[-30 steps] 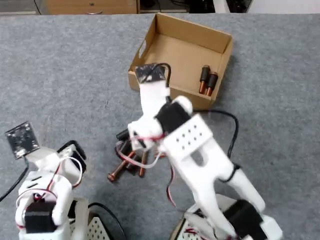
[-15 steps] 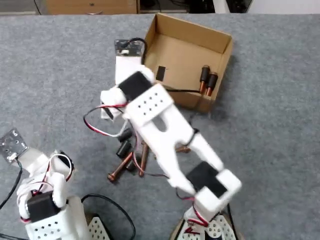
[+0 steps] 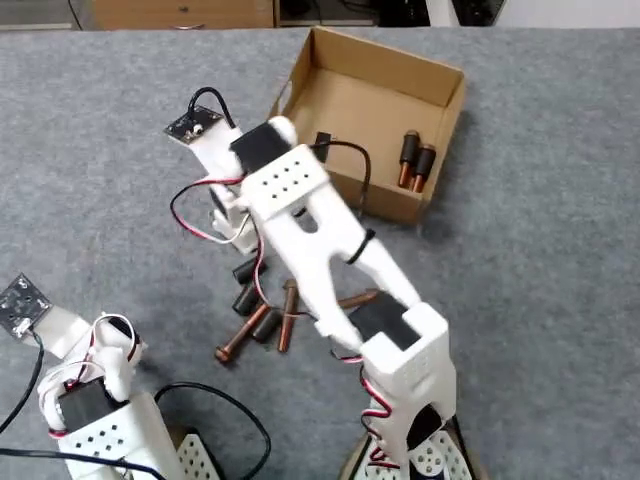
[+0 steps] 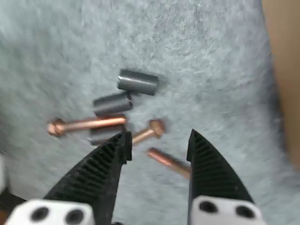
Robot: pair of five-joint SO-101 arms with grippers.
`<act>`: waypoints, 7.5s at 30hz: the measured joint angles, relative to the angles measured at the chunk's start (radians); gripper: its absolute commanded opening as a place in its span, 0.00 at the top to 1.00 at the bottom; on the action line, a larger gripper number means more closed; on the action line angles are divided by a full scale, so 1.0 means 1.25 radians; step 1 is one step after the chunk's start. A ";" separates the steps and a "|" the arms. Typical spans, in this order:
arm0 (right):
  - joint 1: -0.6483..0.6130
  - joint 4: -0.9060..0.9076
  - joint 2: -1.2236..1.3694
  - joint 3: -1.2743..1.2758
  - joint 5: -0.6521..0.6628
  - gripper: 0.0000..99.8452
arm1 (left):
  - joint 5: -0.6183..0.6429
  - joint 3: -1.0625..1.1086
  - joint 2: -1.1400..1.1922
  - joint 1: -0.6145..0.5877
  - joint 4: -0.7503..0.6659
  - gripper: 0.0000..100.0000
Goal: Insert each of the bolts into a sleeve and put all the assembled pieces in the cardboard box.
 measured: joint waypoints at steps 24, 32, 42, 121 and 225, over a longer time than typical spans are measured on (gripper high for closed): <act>0.016 -0.034 0.043 0.133 1.016 0.81 | 0.000 0.050 0.000 0.000 -0.108 0.98; -0.033 -0.068 0.174 0.070 1.016 0.81 | 0.000 0.050 0.000 0.000 -0.108 0.98; -0.037 -0.070 0.318 -0.118 1.016 0.81 | 0.000 0.050 0.000 0.000 -0.108 0.98; 0.120 0.004 0.411 -0.875 0.775 1.00 | 0.000 0.050 0.000 0.000 -0.124 0.98; 0.799 -0.519 -1.243 1.159 0.033 1.00 | 0.007 -0.786 1.462 0.897 -0.276 0.98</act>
